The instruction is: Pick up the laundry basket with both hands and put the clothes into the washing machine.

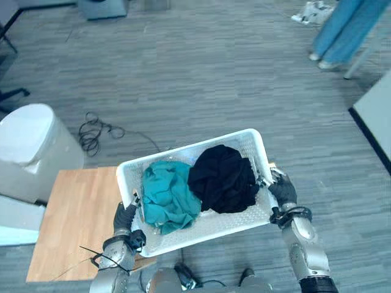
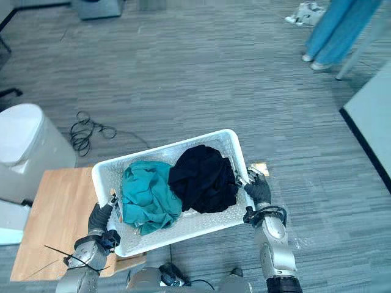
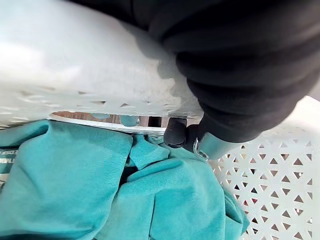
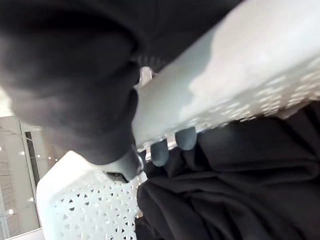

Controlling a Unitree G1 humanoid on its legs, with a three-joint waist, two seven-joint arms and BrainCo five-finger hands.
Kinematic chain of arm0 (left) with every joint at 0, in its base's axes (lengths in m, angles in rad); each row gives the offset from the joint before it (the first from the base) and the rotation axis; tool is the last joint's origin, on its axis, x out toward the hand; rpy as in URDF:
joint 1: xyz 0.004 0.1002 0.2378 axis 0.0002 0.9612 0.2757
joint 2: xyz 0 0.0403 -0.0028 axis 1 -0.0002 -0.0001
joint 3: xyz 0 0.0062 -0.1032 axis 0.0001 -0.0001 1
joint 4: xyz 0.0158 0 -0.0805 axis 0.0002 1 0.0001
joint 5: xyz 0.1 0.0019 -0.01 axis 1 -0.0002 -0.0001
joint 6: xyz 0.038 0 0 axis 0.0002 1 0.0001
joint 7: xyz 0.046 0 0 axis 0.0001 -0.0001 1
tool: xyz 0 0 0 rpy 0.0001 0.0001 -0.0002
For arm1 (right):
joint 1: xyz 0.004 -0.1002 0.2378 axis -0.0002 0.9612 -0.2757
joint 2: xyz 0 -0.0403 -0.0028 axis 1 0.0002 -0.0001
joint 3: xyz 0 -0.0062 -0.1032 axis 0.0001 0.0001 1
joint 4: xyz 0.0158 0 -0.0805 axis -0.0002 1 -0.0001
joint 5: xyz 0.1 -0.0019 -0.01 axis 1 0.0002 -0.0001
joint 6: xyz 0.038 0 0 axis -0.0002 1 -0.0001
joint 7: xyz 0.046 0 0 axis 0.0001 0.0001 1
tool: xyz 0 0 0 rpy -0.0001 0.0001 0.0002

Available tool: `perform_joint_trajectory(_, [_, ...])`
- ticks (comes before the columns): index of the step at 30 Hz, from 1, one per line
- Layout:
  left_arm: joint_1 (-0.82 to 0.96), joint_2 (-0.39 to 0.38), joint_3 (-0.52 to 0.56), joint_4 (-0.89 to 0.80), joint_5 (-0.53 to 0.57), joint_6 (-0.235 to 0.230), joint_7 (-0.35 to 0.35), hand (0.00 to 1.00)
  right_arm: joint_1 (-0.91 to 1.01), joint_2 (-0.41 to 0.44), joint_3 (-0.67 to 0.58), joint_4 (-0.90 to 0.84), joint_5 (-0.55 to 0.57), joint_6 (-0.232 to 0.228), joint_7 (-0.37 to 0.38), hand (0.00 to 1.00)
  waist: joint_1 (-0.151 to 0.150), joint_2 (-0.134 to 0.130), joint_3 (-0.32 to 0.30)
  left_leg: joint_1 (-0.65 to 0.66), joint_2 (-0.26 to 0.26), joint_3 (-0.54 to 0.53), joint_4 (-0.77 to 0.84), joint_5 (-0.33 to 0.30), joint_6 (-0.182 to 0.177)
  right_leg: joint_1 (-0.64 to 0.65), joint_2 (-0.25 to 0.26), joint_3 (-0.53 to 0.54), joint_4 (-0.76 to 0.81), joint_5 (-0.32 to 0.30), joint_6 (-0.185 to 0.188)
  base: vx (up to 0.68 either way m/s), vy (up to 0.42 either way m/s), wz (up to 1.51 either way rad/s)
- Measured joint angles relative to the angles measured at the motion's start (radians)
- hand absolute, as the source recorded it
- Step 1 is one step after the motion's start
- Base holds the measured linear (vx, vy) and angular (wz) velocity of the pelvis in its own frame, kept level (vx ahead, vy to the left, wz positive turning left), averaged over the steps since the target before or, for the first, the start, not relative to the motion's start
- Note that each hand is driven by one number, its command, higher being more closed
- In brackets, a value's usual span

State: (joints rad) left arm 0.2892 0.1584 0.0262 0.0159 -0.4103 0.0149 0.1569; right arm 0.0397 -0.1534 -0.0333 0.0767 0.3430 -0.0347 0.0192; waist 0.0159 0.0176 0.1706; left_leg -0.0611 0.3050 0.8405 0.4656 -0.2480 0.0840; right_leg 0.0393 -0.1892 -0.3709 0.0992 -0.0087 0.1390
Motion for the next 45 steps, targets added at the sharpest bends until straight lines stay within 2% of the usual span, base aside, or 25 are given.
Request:
perform_joint_trajectory(1, [0.006, -0.007, 0.000, 0.000, -0.001, 0.000, 0.001, 1.00, -0.004, -0.010, 0.014, 0.004, 0.000, 0.000, -0.003, 1.00, 0.000, 0.003, -0.002, -0.005, 0.017, -0.045, 0.020, 0.001, 0.001, 0.000, 0.015, 0.020, 0.002, -0.003, -0.014, -0.09, -0.317, -0.94])
perform_joint_trajectory(2, [0.022, -0.022, 0.004, 0.000, -0.002, -0.002, 0.003, 1.00, -0.013, -0.024, 0.028, 0.013, -0.001, 0.000, -0.008, 1.00, 0.001, 0.004, -0.003, -0.025, 0.034, -0.186, 0.067, 0.010, 0.006, 0.008, 0.051, 0.047, 0.006, -0.012, -0.033, -0.05, -0.219, -0.84])
perform_joint_trajectory(3, [0.035, -0.029, 0.003, 0.000, -0.002, -0.003, 0.004, 1.00, -0.011, -0.037, 0.036, 0.016, -0.001, 0.000, -0.014, 1.00, 0.005, 0.004, -0.005, -0.064, 0.012, -0.388, 0.095, 0.001, -0.023, 0.017, 0.058, 0.076, 0.006, -0.027, -0.060, -0.04, -0.175, -0.85])
perform_joint_trajectory(4, [0.037, -0.032, 0.003, 0.000, -0.002, -0.004, 0.003, 1.00, -0.011, -0.044, 0.038, 0.016, -0.001, -0.001, -0.014, 1.00, 0.011, 0.004, -0.005, -0.070, -0.018, -0.481, 0.091, -0.006, -0.054, 0.016, 0.059, 0.087, 0.006, -0.036, -0.073, -0.03, -0.067, -0.88])
perform_joint_trajectory(5, [0.039, -0.046, -0.003, 0.000, -0.002, -0.004, 0.004, 1.00, -0.012, -0.060, 0.038, 0.016, 0.000, -0.002, -0.015, 1.00, 0.029, 0.013, -0.007, -0.073, -0.080, -0.613, 0.046, -0.003, -0.093, 0.004, 0.066, 0.110, 0.006, -0.041, -0.081, -0.02, 0.015, -0.68])
perform_joint_trajectory(6, [0.040, -0.050, -0.006, 0.001, -0.002, -0.004, 0.004, 1.00, -0.011, -0.062, 0.038, 0.017, 0.000, -0.003, -0.015, 1.00, 0.030, 0.017, -0.009, -0.065, -0.095, -0.642, 0.017, -0.004, -0.095, 0.000, 0.068, 0.118, 0.006, -0.041, -0.080, 0.02, 0.005, -0.53])
perform_joint_trajectory(7, [0.039, -0.045, -0.009, 0.002, -0.002, -0.003, 0.004, 1.00, -0.001, -0.061, 0.040, 0.016, 0.001, -0.005, -0.017, 1.00, 0.023, 0.017, -0.012, -0.027, -0.118, -0.669, -0.062, 0.008, -0.130, -0.011, 0.069, 0.127, 0.007, -0.038, -0.076, 0.04, 0.007, -0.10])
perform_joint_trajectory(14, [0.047, -0.013, -0.024, 0.004, 0.002, -0.002, 0.019, 1.00, 0.035, -0.035, 0.038, 0.013, 0.001, -0.006, -0.024, 1.00, 0.027, 0.023, -0.036, 0.035, -0.189, -0.699, -0.192, 0.050, -0.125, 0.012, 0.014, 0.122, 0.004, -0.030, -0.066, 0.02, 0.091, 0.20])
perform_joint_trajectory(18, [0.057, -0.013, -0.023, 0.004, 0.004, -0.002, 0.019, 1.00, 0.042, -0.028, 0.039, 0.013, 0.000, -0.005, -0.023, 1.00, 0.031, 0.020, -0.049, 0.029, -0.197, -0.719, -0.214, 0.062, -0.123, 0.010, 0.012, 0.121, 0.000, -0.030, -0.066, 0.00, 0.031, 0.19])
perform_joint_trajectory(22, [0.064, -0.013, -0.019, 0.004, 0.013, -0.002, 0.019, 1.00, 0.060, -0.023, 0.037, 0.012, 0.000, -0.006, -0.024, 1.00, 0.032, 0.019, -0.048, -0.079, -0.172, -0.722, -0.044, 0.060, -0.125, 0.012, 0.022, 0.107, -0.030, -0.037, -0.068, -0.02, -0.026, 0.12])
perform_joint_trajectory(24, [0.067, -0.017, -0.017, 0.003, 0.020, -0.002, 0.017, 1.00, 0.079, -0.024, 0.038, -0.013, 0.000, -0.003, -0.036, 1.00, 0.051, 0.041, -0.020, -0.163, -0.104, -0.686, 0.206, 0.069, -0.137, 0.085, 0.049, 0.108, -0.076, -0.055, -0.074, 0.00, -0.009, 0.03])
perform_joint_trajectory(25, [0.072, -0.020, -0.015, 0.000, 0.024, -0.002, 0.017, 1.00, 0.089, -0.024, 0.039, -0.025, -0.001, -0.002, -0.039, 1.00, 0.059, 0.025, -0.008, -0.196, -0.092, -0.669, 0.251, 0.057, -0.162, 0.105, 0.051, 0.108, -0.088, -0.074, -0.062, 0.02, 0.050, -0.02])
perform_joint_trajectory(27, [0.078, -0.036, -0.016, -0.021, 0.025, -0.002, 0.018, 1.00, 0.096, -0.033, 0.040, -0.056, -0.005, -0.004, -0.042, 1.00, 0.057, 0.039, -0.018, -0.216, -0.112, -0.658, 0.073, 0.058, -0.162, 0.092, 0.049, 0.107, -0.086, -0.099, -0.037, 0.01, 0.082, -0.04])
perform_joint_trajectory(29, [0.078, -0.049, -0.009, -0.042, 0.029, -0.004, 0.021, 1.00, 0.088, -0.042, 0.042, -0.068, -0.007, -0.015, -0.046, 1.00, 0.073, 0.048, -0.020, -0.233, -0.145, -0.655, -0.044, 0.079, -0.134, 0.071, 0.043, 0.141, -0.092, -0.110, -0.022, 0.12, 0.141, -0.29])
perform_joint_trajectory(31, [0.054, -0.035, -0.001, -0.045, 0.029, -0.006, 0.023, 1.00, 0.075, -0.036, 0.047, -0.065, -0.007, -0.025, -0.070, 1.00, 0.071, 0.025, -0.016, -0.259, -0.176, -0.639, -0.012, 0.082, -0.123, 0.032, 0.011, 0.182, -0.052, -0.117, -0.016, 0.22, 0.146, 0.05])
perform_joint_trajectory(34, [0.082, -0.040, 0.000, -0.045, 0.029, -0.006, 0.030, 1.00, 0.078, -0.036, 0.065, -0.050, -0.009, -0.019, -0.080, 1.00, 0.086, 0.008, -0.019, -0.241, -0.186, -0.614, 0.072, -0.007, -0.079, 0.049, -0.021, 0.192, 0.024, -0.142, 0.033, 0.29, 0.231, 0.05])
perform_joint_trajectory(35, [0.092, -0.044, 0.004, -0.045, 0.029, -0.005, 0.037, 1.00, 0.088, -0.029, 0.069, -0.047, -0.022, -0.020, -0.080, 1.00, 0.086, 0.001, -0.020, -0.189, -0.233, -0.597, 0.077, -0.073, -0.050, -0.002, -0.071, 0.229, 0.240, -0.200, 0.084, 0.35, 0.280, 0.01])
perform_joint_trajectory(36, [0.093, -0.043, 0.004, -0.045, 0.029, -0.006, 0.038, 1.00, 0.087, -0.025, 0.066, -0.044, -0.026, -0.021, -0.079, 1.00, 0.083, -0.004, -0.017, -0.166, -0.246, -0.594, 0.072, -0.096, -0.042, -0.055, -0.097, 0.257, 0.378, -0.208, 0.081, 0.29, 0.239, 0.05])
perform_joint_trajectory(37, [0.097, -0.036, 0.004, -0.045, 0.029, -0.006, 0.038, 1.00, 0.086, -0.014, 0.066, -0.038, -0.034, -0.020, -0.078, 1.00, 0.080, -0.019, -0.008, -0.116, -0.279, -0.586, 0.058, -0.117, -0.028, -0.148, -0.142, 0.302, 0.607, -0.178, 0.052, 0.26, 0.172, 0.12])
perform_joint_trajectory(38, [0.112, -0.024, 0.007, -0.045, 0.030, -0.001, 0.037, 1.00, 0.093, 0.006, 0.066, -0.019, -0.040, -0.021, -0.069, 1.00, 0.074, -0.038, 0.000, -0.029, -0.327, -0.593, 0.023, -0.138, -0.006, -0.240, -0.192, 0.340, 0.847, -0.029, -0.042, 0.30, 0.147, 0.20])
perform_joint_trajectory(39, [0.123, -0.018, 0.004, -0.046, 0.033, 0.001, 0.035, 1.00, 0.105, 0.017, 0.063, -0.007, -0.040, -0.020, -0.064, 1.00, 0.064, -0.039, -0.002, 0.012, -0.337, -0.606, 0.003, -0.145, 0.012, -0.263, -0.197, 0.355, 0.929, 0.020, -0.051, 0.41, 0.134, 0.53])
perform_joint_trajectory(41, [0.138, 0.001, 0.002, -0.046, 0.050, 0.006, 0.021, 1.00, 0.150, 0.042, 0.060, -0.006, -0.040, -0.025, -0.055, 1.00, 0.028, -0.023, -0.001, 0.110, -0.338, -0.674, -0.051, -0.165, 0.022, -0.316, -0.154, 0.310, 1.102, -0.040, -0.094, 0.49, 0.053, 0.85])
perform_joint_trajectory(42, [0.136, 0.014, 0.003, -0.046, 0.053, 0.006, 0.016, 1.00, 0.164, 0.061, 0.055, -0.016, -0.040, -0.026, -0.045, 1.00, -0.003, -0.021, -0.008, 0.170, -0.322, -0.728, -0.109, -0.164, 0.020, -0.380, -0.103, 0.242, 1.108, -0.115, -0.104, 0.69, -0.022, 1.08])
perform_joint_trajectory(43, [0.125, 0.013, 0.000, -0.046, 0.053, 0.005, 0.014, 1.00, 0.168, 0.059, 0.042, -0.033, -0.041, -0.026, -0.034, 1.00, -0.008, -0.013, -0.011, 0.206, -0.304, -0.757, -0.155, -0.160, 0.010, -0.447, -0.058, 0.197, 1.039, -0.172, -0.096, 0.73, -0.048, 1.02])
perform_joint_trajectory(45, [0.114, 0.010, -0.016, -0.046, 0.053, 0.004, 0.014, 1.00, 0.167, 0.049, 0.025, -0.046, -0.040, -0.024, -0.031, 1.00, -0.012, 0.014, -0.006, 0.281, -0.266, -0.778, -0.234, -0.146, -0.018, -0.513, -0.001, 0.144, 0.867, -0.199, -0.102, 0.66, -0.080, 0.61])
